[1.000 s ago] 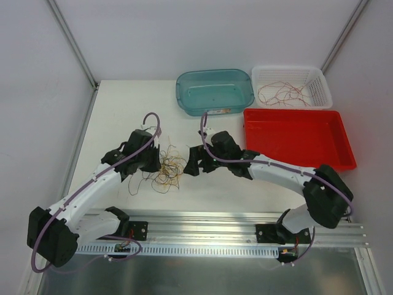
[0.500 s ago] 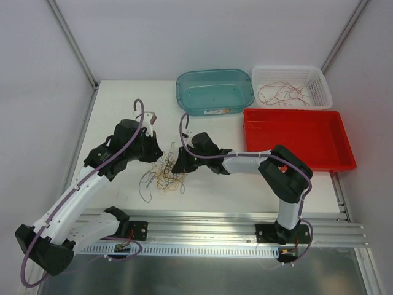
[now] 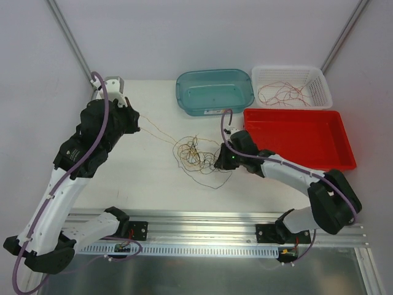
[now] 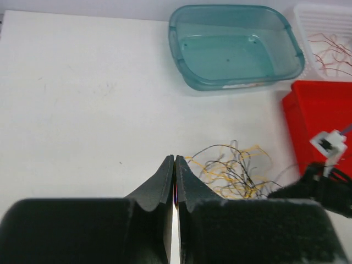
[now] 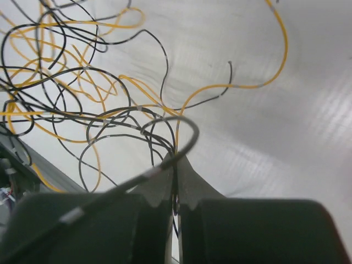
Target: Untangle the cables
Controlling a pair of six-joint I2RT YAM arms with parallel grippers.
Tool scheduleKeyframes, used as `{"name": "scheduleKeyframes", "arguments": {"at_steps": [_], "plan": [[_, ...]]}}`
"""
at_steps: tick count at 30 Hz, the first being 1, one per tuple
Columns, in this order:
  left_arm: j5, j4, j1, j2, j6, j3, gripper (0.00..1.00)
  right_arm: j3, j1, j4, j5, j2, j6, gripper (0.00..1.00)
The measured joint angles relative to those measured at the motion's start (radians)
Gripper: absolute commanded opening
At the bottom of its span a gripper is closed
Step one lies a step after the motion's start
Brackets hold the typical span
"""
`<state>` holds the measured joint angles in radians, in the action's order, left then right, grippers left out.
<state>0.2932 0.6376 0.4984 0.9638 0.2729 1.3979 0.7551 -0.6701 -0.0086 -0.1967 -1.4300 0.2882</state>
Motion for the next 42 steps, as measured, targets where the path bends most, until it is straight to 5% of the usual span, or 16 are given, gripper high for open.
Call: {"name": "scheduleKeyframes", "arguments": {"at_steps": [6, 10, 13, 22, 27, 36, 42], "plan": [[0.061, 0.004, 0.000, 0.020, 0.007, -0.065, 0.00, 0.037, 0.007, -0.170, 0.071, 0.104, -0.093, 0.07], [0.045, 0.003, 0.000, 0.023, 0.016, -0.137, 0.00, 0.078, 0.007, -0.257, 0.087, 0.107, -0.129, 0.48], [-0.012, 0.004, 0.000, 0.024, 0.028, -0.201, 0.00, 0.116, 0.002, -0.312, 0.077, 0.115, -0.156, 0.56], [-0.190, 0.006, 0.000, 0.031, 0.068, -0.320, 0.00, 0.345, -0.134, -0.351, 0.035, 0.107, -0.203, 0.71], [-0.214, 0.006, 0.000, 0.012, 0.079, -0.322, 0.00, 0.435, -0.194, -0.261, 0.023, -0.058, -0.199, 0.75], [-0.214, 0.008, 0.000, -0.078, 0.079, -0.318, 0.00, 0.541, -0.249, -0.231, 0.131, -0.409, -0.143, 0.67], [-0.135, 0.105, 0.000, -0.081, 0.067, -0.156, 0.00, 0.480, -0.201, -0.198, 0.201, -0.454, -0.095, 0.13]]}}
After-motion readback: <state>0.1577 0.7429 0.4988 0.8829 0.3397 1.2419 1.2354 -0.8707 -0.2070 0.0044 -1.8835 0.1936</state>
